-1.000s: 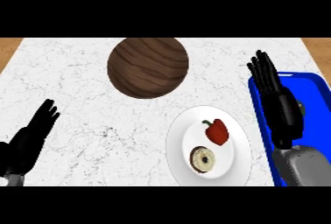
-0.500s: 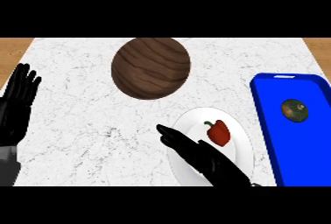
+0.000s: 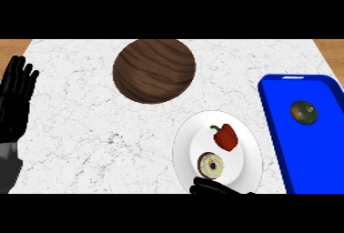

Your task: Pick the cupcake from the plate and place it in the bowl

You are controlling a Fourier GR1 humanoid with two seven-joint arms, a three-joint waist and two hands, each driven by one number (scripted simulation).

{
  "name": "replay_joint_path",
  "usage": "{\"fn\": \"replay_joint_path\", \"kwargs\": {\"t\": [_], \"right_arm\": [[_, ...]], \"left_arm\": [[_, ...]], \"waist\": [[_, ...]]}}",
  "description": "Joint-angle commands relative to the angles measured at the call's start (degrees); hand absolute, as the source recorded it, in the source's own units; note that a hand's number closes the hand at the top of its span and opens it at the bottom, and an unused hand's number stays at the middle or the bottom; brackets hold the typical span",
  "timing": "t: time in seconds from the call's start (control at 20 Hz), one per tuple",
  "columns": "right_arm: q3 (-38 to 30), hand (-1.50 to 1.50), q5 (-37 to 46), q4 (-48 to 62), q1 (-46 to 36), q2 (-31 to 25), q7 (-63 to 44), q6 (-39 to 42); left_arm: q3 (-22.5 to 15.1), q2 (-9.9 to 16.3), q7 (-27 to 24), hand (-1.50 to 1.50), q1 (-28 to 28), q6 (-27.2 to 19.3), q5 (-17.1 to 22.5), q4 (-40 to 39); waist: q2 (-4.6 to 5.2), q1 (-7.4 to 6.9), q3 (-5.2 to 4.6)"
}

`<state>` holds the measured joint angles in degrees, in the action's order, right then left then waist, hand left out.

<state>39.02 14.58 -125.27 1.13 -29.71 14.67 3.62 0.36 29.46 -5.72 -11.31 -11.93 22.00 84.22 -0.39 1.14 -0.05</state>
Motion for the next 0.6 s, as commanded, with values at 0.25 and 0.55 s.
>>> {"fn": "replay_joint_path", "kwargs": {"t": [0.25,0.55], "right_arm": [[-15.81,-1.50,-2.25,-14.06,-3.59,-19.59,-18.16,13.56],[-17.65,-1.50,-7.42,-13.05,-7.82,-27.69,-22.35,26.14]], "left_arm": [[-0.09,-0.83,-1.08,0.00,0.11,0.44,-1.19,-0.20],[-0.98,-2.77,-0.22,0.00,-2.36,-0.88,-2.52,-0.59]], "waist": [[0.17,-0.52,-0.18],[0.49,-1.21,-0.08]]}}
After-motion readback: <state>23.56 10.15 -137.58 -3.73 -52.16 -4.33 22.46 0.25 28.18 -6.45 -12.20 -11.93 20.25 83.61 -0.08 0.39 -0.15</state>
